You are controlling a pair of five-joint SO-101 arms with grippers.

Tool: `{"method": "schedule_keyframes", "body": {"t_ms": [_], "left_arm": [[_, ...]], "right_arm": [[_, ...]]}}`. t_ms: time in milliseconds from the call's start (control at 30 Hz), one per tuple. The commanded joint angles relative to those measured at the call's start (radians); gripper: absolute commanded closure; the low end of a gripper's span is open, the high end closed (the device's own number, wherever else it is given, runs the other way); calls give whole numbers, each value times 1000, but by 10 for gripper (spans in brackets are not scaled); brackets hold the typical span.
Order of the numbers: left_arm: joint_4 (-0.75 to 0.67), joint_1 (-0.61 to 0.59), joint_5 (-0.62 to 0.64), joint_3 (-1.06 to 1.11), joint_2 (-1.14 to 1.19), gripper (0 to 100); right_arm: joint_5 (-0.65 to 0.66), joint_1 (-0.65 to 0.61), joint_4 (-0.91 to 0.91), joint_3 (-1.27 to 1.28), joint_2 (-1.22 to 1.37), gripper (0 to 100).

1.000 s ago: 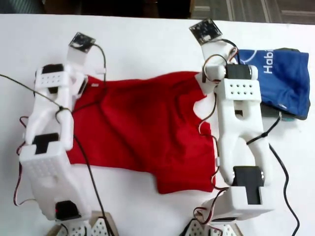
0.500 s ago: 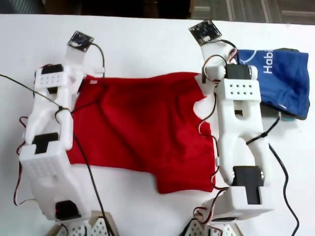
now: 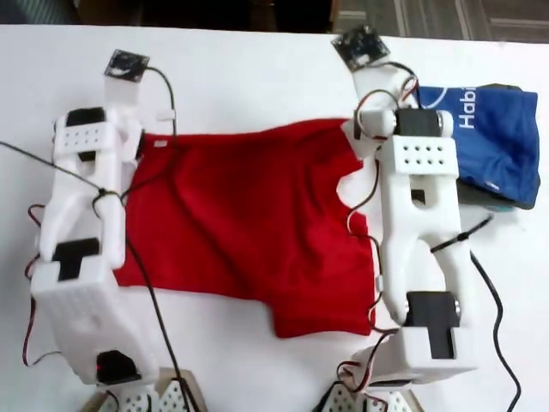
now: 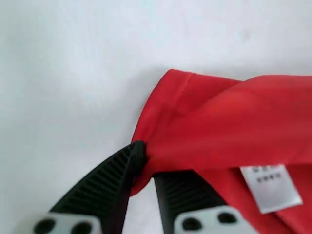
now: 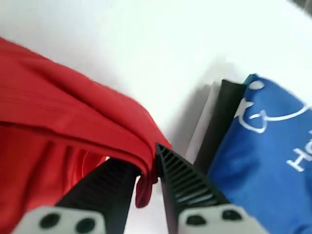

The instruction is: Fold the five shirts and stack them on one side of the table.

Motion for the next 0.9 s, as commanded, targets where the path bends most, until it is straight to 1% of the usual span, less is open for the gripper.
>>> {"method": "schedule_keyframes", "body": {"t_ms": [0,200,300,467,733,867], "left_arm": [[77,-9,9,-44,-183,973],[232,-8,0,-44,-453,973],[304,-8,-38,-42,-569,973],[407,-11,-43,-42,-753,973],[568,-15,-124,-42,-1049,974],[615,-15,-126,-42,-1172,974]], "right_arm": [[-9,7,39,-120,-139,979],[-6,5,142,-250,-259,979],[0,5,180,-265,-323,979],[0,7,219,-270,-437,979],[20,7,309,-270,-736,979],[20,15,329,-270,-889,979]]}}
